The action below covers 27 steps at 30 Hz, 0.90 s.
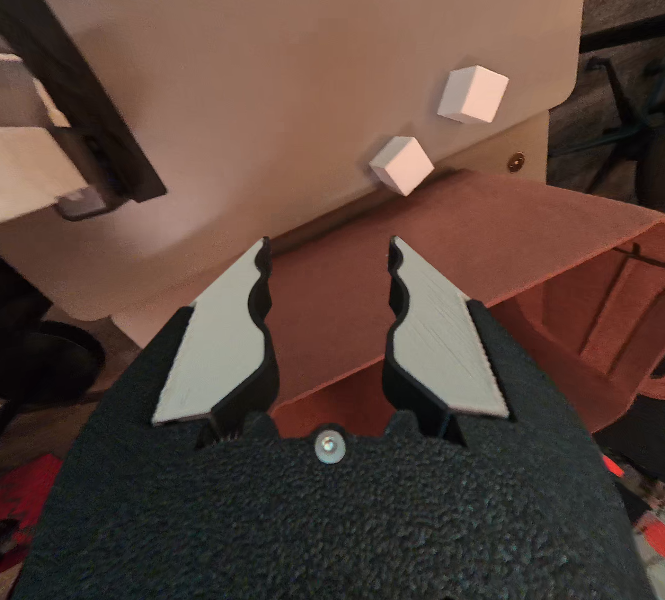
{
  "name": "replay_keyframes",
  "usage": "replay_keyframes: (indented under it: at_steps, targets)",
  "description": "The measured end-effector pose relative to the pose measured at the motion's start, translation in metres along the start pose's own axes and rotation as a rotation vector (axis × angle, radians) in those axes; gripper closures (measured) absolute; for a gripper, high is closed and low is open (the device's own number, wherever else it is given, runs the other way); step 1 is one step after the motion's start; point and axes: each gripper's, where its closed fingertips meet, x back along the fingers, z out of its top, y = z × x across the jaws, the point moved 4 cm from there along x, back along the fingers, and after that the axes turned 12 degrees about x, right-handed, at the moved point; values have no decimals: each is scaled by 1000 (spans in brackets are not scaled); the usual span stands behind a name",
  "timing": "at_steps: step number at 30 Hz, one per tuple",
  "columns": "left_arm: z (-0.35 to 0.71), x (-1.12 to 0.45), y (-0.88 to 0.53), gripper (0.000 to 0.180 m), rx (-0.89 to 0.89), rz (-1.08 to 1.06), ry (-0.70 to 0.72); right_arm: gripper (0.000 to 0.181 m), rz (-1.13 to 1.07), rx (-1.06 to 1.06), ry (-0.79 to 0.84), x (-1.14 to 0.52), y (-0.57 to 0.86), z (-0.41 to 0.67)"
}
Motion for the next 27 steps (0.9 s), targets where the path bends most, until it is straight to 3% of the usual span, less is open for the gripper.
replay_keyframes:
  at_steps: [2, 4, 9, 19, 27]
  targets:
    - [32, -11, 6, 172, -22, 44, 32, 117, 13, 16, 5, -9, 11, 1]
    - [65, -22, 10, 152, -27, 70, 88, 117, 29, 38, 18, -17, 22, 4]
    - [126, -63, -1, 136, -18, 233, 139, 115, 25, 167, 11, -38, 46, 1]
    - [150, -115, -22, 132, -38, 354, -30, 115, 47, 278, 115, -51, 74, 0]
    - [154, -129, -28, 143, -98, 358, -91, 116, 77, 316, 117, -73, 78, -7]
